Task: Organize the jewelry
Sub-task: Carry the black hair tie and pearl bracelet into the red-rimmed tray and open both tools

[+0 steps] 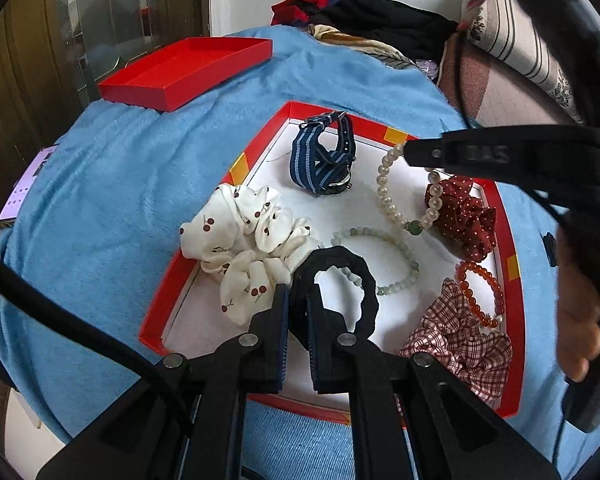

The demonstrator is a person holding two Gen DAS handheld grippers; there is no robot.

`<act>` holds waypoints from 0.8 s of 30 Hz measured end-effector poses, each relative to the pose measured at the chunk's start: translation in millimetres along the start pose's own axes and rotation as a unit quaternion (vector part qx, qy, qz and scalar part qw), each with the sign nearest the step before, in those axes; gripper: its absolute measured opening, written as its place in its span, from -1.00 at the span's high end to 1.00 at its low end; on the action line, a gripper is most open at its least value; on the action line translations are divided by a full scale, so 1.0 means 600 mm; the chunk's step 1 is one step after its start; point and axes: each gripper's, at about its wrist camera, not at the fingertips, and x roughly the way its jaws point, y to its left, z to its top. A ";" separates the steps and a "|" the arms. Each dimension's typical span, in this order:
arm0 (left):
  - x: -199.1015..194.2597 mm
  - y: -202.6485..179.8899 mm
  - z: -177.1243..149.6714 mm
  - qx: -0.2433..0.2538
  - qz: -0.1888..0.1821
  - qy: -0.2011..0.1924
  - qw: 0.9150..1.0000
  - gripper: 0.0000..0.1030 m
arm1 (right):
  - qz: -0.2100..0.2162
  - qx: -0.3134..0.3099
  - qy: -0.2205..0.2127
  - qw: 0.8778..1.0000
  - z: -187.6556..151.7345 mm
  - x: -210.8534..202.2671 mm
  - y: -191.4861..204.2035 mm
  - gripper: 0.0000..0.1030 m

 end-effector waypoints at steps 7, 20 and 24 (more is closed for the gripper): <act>-0.005 0.002 0.002 -0.008 0.001 -0.001 1.000 0.84 | 0.003 0.019 0.014 1.000 0.004 0.032 -0.018 0.80; -0.040 0.005 -0.007 -0.029 -0.005 -0.014 0.999 0.22 | -0.019 0.019 0.019 0.999 0.025 0.059 -0.030 0.62; -0.071 0.000 -0.009 -0.033 -0.009 -0.025 0.999 0.20 | -0.024 0.019 -0.007 1.000 0.027 0.023 -0.035 0.38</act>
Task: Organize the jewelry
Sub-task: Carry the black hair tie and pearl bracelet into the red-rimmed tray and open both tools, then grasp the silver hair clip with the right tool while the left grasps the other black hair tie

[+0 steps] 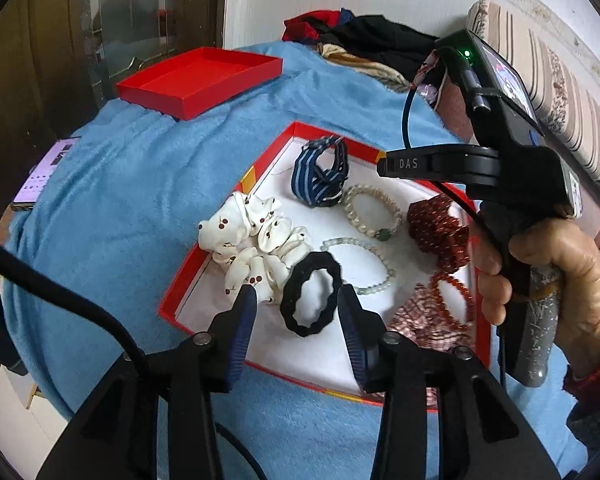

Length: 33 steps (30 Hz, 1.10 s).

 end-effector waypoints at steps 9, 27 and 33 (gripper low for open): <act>-0.094 -0.034 -0.008 0.027 0.044 -0.059 0.997 -0.02 | -0.016 -0.003 -0.036 0.999 -0.043 -0.097 -0.029 0.25; -0.239 -0.146 -0.064 0.112 0.054 -0.131 0.983 -0.09 | -0.040 0.086 -0.046 0.994 -0.250 -0.254 -0.182 0.25; -0.252 -0.181 -0.082 0.135 0.059 -0.140 0.979 -0.11 | -0.051 0.115 -0.044 0.991 -0.306 -0.279 -0.220 0.24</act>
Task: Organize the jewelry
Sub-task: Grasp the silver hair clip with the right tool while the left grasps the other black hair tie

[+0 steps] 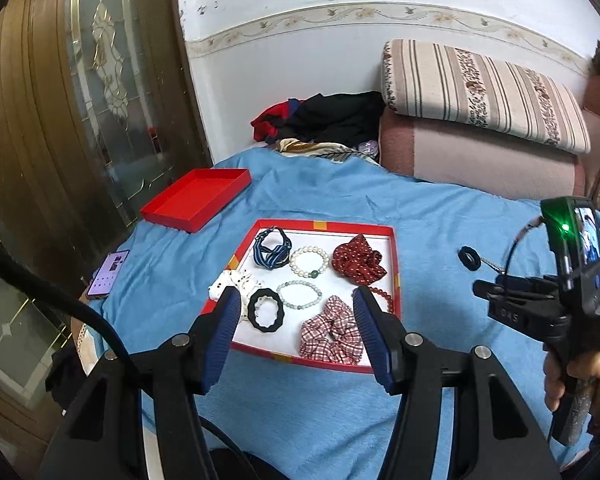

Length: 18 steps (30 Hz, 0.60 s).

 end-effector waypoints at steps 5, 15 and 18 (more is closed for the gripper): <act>-0.006 -0.025 -0.002 0.014 -0.002 0.004 1.000 -0.12 | -0.011 0.028 0.003 1.000 -0.025 -0.016 -0.050 0.24; 0.010 -0.093 -0.010 0.045 -0.025 0.036 0.998 -0.12 | -0.034 0.074 0.001 0.997 -0.066 -0.045 -0.146 0.22; 0.019 -0.114 -0.011 0.054 -0.033 0.046 0.997 -0.12 | -0.039 0.084 0.000 0.996 -0.074 -0.049 -0.170 0.21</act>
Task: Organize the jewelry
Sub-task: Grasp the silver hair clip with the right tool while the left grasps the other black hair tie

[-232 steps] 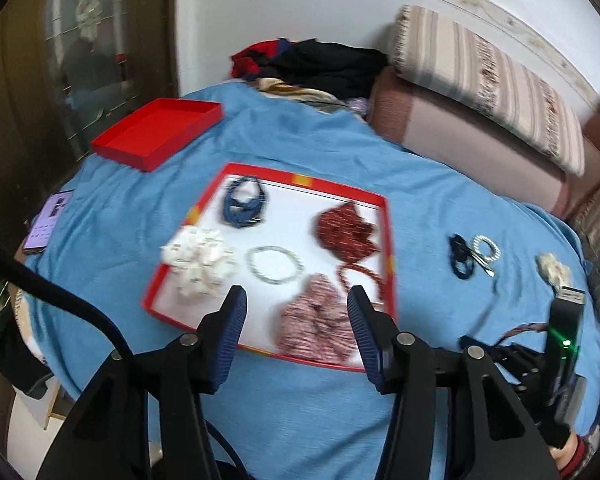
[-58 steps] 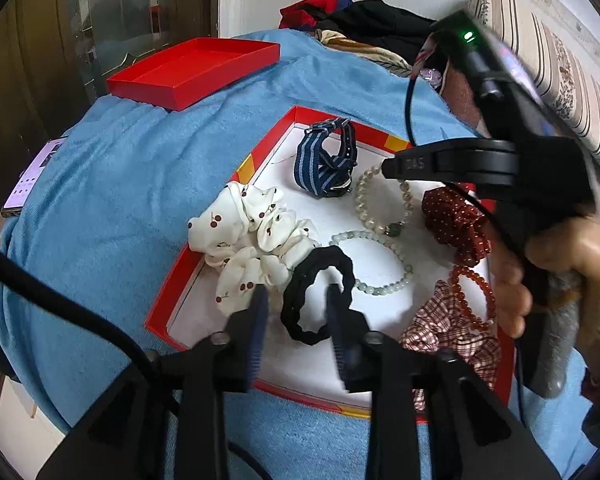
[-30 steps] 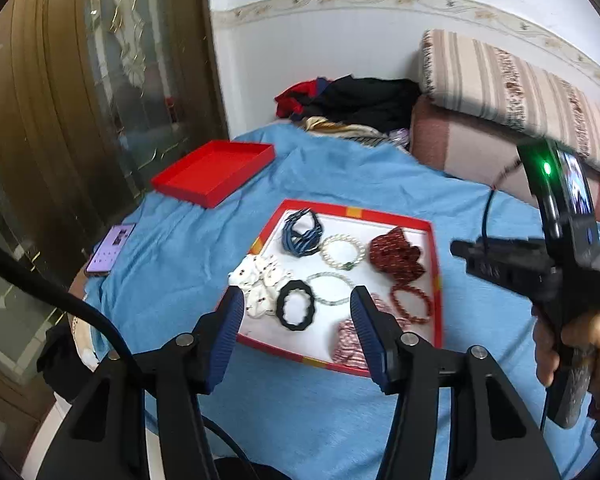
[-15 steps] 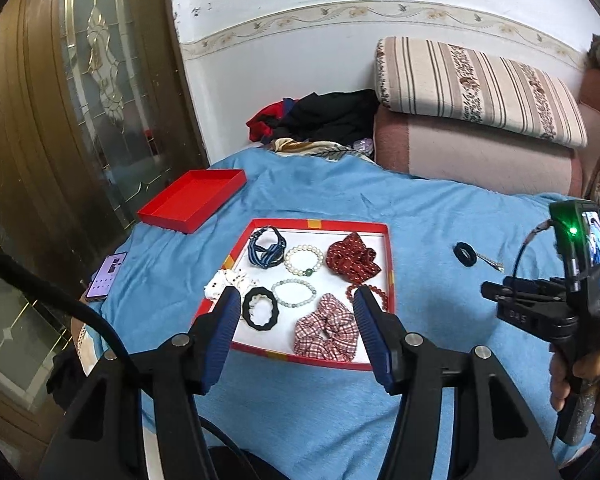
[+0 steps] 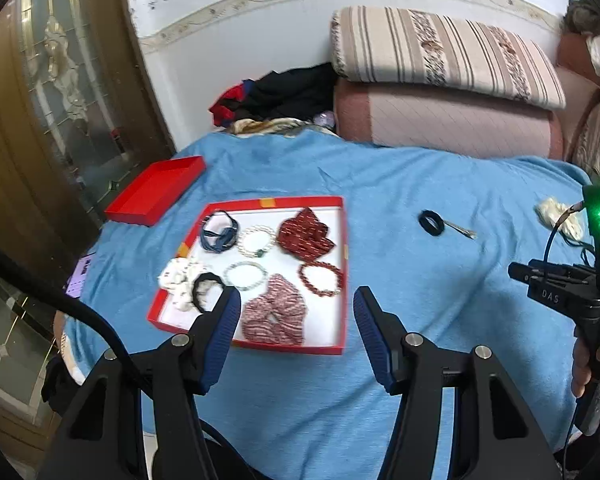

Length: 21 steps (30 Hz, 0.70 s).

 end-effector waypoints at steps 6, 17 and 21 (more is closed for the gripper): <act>0.025 -0.038 0.005 0.015 -0.019 0.021 0.999 -0.12 | -0.006 0.023 -0.001 1.000 -0.004 -0.001 -0.045 0.21; 0.123 -0.062 0.019 -0.015 -0.070 0.073 0.995 -0.12 | 0.005 0.043 0.005 0.999 0.020 0.031 -0.093 0.21; 0.153 -0.068 0.017 -0.023 -0.078 0.083 0.993 -0.12 | 0.021 0.018 0.017 0.999 0.043 0.073 -0.080 0.20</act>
